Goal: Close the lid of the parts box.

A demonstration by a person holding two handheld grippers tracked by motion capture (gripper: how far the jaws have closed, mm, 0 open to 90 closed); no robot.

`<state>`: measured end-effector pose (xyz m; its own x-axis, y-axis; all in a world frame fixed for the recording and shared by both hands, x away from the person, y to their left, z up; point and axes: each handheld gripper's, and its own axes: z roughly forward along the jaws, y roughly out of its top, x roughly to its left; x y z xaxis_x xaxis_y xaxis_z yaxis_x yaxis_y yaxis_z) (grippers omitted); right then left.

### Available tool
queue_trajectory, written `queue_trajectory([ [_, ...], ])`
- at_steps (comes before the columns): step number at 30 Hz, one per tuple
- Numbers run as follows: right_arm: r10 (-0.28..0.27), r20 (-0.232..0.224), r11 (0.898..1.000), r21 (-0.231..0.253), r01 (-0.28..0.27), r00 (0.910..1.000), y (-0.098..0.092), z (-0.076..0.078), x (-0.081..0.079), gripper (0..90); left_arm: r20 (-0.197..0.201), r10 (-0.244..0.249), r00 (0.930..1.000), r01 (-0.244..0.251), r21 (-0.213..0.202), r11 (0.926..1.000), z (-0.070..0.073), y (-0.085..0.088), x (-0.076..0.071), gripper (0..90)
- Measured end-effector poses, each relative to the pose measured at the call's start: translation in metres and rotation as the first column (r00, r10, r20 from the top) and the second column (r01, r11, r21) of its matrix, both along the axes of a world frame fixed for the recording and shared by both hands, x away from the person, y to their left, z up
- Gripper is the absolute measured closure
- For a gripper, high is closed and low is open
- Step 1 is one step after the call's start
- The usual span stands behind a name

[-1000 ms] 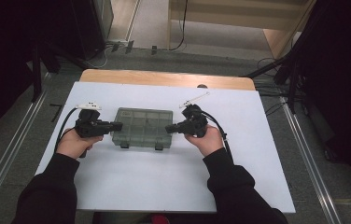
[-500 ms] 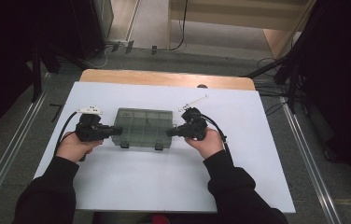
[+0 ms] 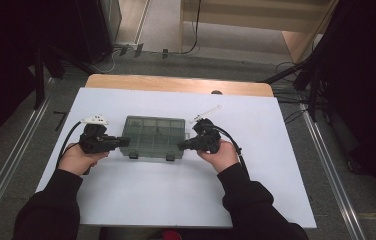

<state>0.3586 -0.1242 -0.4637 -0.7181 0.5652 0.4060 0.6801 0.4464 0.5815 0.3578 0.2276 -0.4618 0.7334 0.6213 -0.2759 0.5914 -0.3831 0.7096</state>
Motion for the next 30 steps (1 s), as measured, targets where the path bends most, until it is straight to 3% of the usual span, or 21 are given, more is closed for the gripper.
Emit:
queue_trajectory([
  [25, 0.017, -0.017, 1.0, -0.022, -0.017, 0.9997, 0.002, -0.011, -0.008, 90.0, -0.006, 0.001, 1.0, -0.001, 0.01, 0.9999, -0.009, 0.001, -0.002, 85.4],
  [30, 0.01, 0.003, 0.999, -0.044, -0.01, 0.9999, 0.003, -0.013, -0.009, 90.0, 0.0, -0.003, 1.0, 0.003, 0.011, 0.9999, -0.009, 0.0, -0.004, 85.3],
])
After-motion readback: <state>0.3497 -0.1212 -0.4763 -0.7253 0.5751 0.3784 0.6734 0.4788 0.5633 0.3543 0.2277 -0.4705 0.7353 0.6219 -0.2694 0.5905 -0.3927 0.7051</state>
